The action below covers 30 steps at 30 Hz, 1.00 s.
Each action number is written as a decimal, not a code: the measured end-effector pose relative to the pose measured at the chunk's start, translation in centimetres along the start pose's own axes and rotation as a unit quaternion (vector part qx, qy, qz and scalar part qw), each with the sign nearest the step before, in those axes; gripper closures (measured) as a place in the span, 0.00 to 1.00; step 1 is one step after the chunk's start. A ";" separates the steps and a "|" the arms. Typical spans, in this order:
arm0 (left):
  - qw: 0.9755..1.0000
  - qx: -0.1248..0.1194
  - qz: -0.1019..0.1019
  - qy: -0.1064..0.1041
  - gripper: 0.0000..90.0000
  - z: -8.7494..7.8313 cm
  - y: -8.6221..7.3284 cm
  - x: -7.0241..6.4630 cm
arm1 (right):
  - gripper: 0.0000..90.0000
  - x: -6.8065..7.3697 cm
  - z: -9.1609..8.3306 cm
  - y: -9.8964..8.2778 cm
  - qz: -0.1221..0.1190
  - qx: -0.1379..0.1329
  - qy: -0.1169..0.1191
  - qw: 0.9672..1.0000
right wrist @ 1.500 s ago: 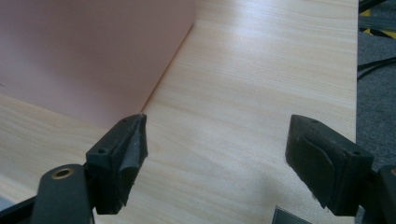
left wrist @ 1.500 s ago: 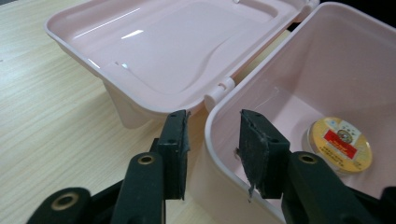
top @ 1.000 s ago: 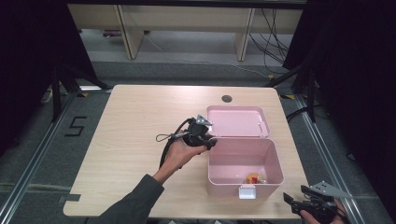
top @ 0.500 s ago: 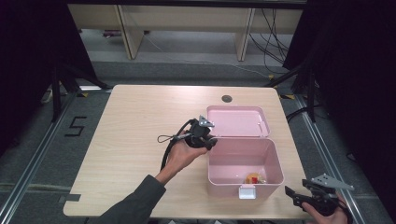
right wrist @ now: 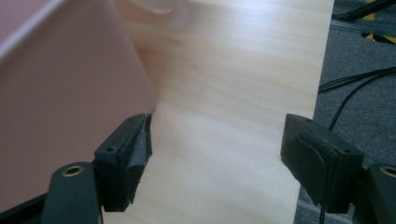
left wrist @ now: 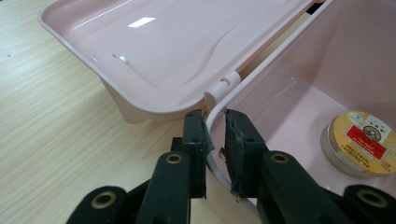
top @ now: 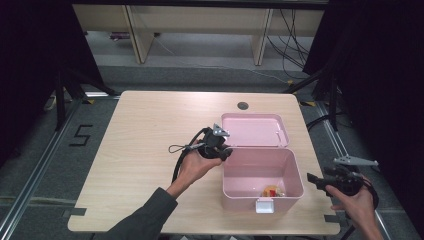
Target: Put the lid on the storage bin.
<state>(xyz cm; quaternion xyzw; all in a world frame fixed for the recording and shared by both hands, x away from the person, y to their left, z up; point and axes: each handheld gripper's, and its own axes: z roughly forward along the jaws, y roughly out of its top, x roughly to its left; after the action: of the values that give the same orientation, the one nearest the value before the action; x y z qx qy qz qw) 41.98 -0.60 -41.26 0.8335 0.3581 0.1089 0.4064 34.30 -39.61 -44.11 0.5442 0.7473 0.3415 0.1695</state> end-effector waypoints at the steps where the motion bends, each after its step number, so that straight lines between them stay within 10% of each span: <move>1: 1.000 0.000 0.000 0.000 0.87 0.0 0.0 0.0 | 0.29 -0.3 0.2 0.8 -0.007 0.001 0.000 1.000; 20: 1.000 0.013 0.018 -0.002 0.87 -0.3 0.0 0.3 | 0.37 -0.1 2.6 9.2 -0.047 0.021 -0.004 0.999; 22: 1.000 0.013 0.018 -0.002 0.87 -0.3 0.0 0.3 | 0.39 0.5 3.0 10.3 -0.012 0.027 -0.005 1.000; 30: 1.000 0.012 0.015 -0.006 0.87 -0.3 0.0 0.4 | 0.44 1.1 3.8 13.3 -0.009 0.036 -0.006 0.999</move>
<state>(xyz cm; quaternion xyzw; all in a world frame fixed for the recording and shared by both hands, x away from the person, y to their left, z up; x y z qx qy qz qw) 42.09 -0.18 -41.14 0.8443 0.3441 0.1063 0.3968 45.58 -35.03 -37.48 0.5450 0.7631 0.3095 0.1576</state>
